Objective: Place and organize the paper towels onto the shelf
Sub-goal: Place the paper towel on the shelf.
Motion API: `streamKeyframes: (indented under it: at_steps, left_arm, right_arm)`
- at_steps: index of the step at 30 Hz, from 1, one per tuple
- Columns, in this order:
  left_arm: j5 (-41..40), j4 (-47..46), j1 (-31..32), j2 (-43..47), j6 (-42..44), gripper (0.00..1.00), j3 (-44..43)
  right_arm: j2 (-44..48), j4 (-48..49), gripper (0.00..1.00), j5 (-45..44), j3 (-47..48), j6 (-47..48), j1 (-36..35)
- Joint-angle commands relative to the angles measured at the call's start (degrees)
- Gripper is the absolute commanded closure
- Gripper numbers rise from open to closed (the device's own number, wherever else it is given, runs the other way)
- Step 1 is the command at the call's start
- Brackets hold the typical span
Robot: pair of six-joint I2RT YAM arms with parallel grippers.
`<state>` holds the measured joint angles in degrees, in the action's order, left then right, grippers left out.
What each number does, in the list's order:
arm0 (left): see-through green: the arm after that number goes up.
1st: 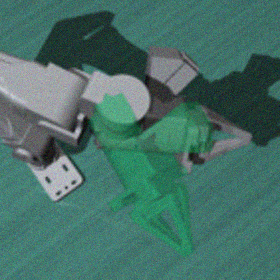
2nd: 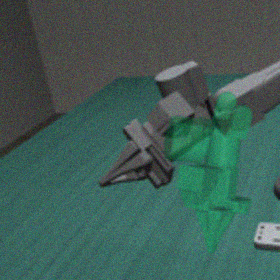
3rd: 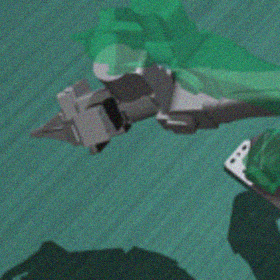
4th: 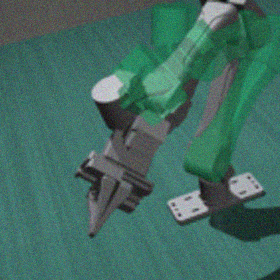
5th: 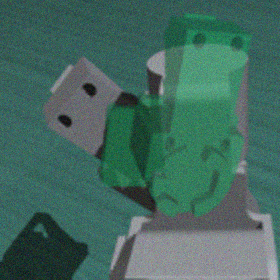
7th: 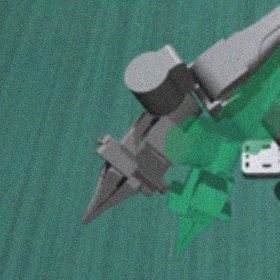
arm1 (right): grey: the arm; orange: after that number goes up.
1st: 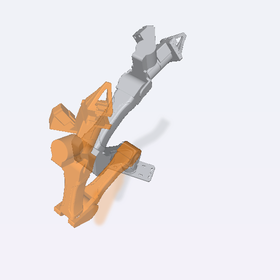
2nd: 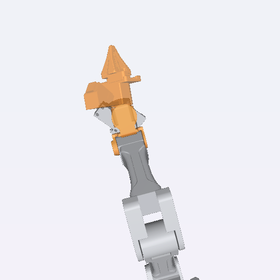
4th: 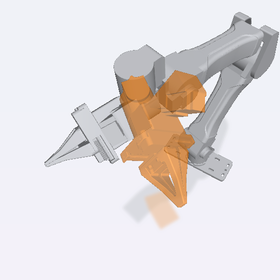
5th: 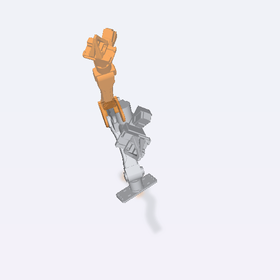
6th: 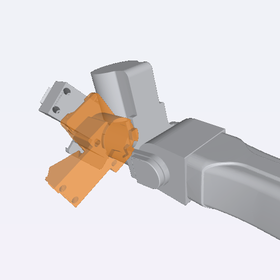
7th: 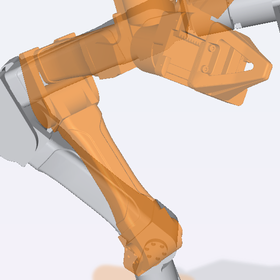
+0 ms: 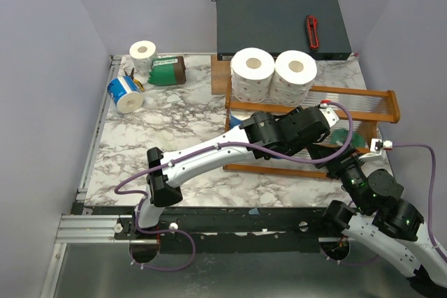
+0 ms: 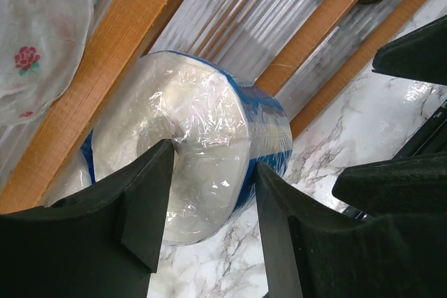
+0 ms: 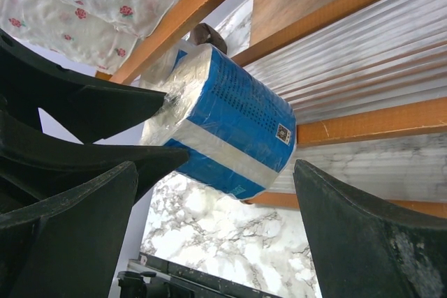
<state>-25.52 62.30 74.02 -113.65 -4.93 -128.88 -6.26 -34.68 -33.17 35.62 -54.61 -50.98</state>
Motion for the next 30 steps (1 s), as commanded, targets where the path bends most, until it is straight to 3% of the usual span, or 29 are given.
streamKeyframes:
  at_steps: [1,7,17,30]
  left_arm:
    - [0.29,-0.16,0.35,1.45,0.36,0.5,0.66]
    - [0.74,0.14,0.42,1.67,-0.06,0.55,2.05]
    - [-0.31,-0.85,0.71,2.96,-0.52,0.82,3.2]
    - [-4.16,-8.76,1.79,6.56,2.67,0.9,6.1]
  right_arm:
    - [1.07,-1.89,0.04,-0.75,0.02,-1.02,-0.13]
    - [0.9,-1.74,0.04,-0.76,0.03,-0.89,-0.12]
    - [0.97,-1.97,0.04,-0.73,-0.02,-0.9,-0.15]
    - [1.51,-2.76,0.04,-1.33,0.46,-0.79,-0.11]
